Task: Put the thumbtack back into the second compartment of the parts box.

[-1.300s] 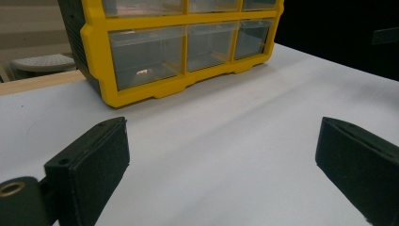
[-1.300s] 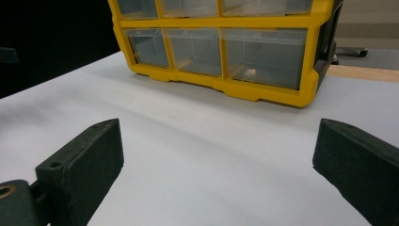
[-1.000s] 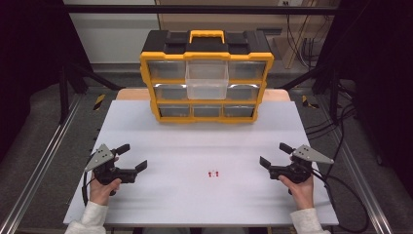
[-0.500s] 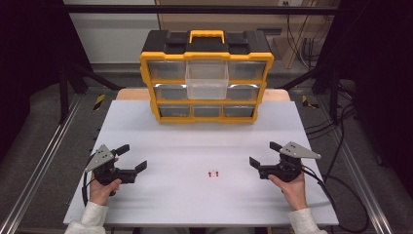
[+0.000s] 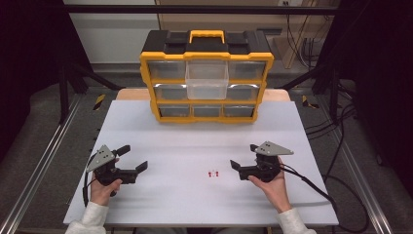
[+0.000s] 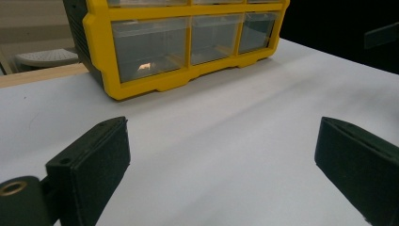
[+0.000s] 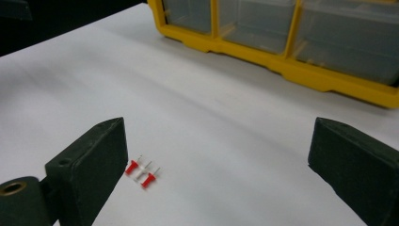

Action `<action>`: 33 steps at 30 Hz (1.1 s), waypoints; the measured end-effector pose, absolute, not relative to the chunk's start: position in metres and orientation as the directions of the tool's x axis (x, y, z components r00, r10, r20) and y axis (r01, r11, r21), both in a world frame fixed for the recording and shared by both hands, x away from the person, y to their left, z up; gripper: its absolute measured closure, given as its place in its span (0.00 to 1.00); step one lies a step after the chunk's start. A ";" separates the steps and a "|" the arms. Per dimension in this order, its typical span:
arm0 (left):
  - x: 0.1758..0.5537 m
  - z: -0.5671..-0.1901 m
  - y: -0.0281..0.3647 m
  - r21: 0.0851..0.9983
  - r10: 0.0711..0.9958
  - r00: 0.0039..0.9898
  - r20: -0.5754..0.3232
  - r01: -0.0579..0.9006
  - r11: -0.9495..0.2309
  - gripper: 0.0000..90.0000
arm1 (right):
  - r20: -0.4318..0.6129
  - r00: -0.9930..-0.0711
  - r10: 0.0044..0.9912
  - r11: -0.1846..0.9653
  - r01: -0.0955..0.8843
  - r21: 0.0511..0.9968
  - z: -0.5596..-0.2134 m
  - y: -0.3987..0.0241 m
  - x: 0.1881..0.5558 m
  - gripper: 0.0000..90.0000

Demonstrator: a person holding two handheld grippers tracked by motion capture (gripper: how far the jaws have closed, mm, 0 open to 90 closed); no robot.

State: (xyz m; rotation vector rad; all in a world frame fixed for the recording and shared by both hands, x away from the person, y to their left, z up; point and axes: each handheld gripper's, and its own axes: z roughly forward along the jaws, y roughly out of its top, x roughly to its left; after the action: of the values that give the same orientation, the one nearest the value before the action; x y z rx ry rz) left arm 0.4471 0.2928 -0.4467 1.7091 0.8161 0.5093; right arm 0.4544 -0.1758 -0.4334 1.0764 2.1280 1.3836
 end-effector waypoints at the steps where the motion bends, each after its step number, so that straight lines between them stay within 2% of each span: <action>1: 0.447 -0.447 0.293 0.955 0.740 0.668 -0.073 0.260 -0.141 0.04 | 0.086 -0.636 0.767 0.230 0.398 0.888 -0.435 -0.172 0.455 0.07; 15: 0.447 -0.447 0.293 0.956 0.744 0.664 -0.070 0.258 -0.140 0.04 | 0.084 -0.640 0.763 0.306 0.474 0.826 -0.457 -0.136 0.461 0.12; 24: 0.447 -0.447 0.293 0.957 0.747 0.661 -0.069 0.256 -0.138 0.04 | 0.086 -0.648 0.756 0.356 0.518 0.778 -0.475 -0.122 0.464 0.31; 26: 0.447 -0.447 0.294 0.957 0.748 0.660 -0.070 0.256 -0.137 0.04 | 0.099 -0.656 0.748 0.364 0.531 0.766 -0.478 -0.120 0.464 0.37; 28: 0.447 -0.447 0.294 0.956 0.749 0.659 -0.069 0.257 -0.139 0.04 | 0.103 -0.656 0.748 0.364 0.534 0.763 -0.479 -0.119 0.464 0.39; 33: 0.446 -0.447 0.294 0.956 0.749 0.659 -0.065 0.256 -0.142 0.04 | 0.097 -0.667 0.738 0.388 0.538 0.748 -0.483 -0.115 0.466 0.53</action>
State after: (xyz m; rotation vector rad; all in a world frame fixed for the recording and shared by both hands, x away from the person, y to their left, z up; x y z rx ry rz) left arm 0.4463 0.2936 -0.4466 1.7058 0.8216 0.5253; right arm 0.4655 -0.1148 -0.4831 1.1284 2.3968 1.1486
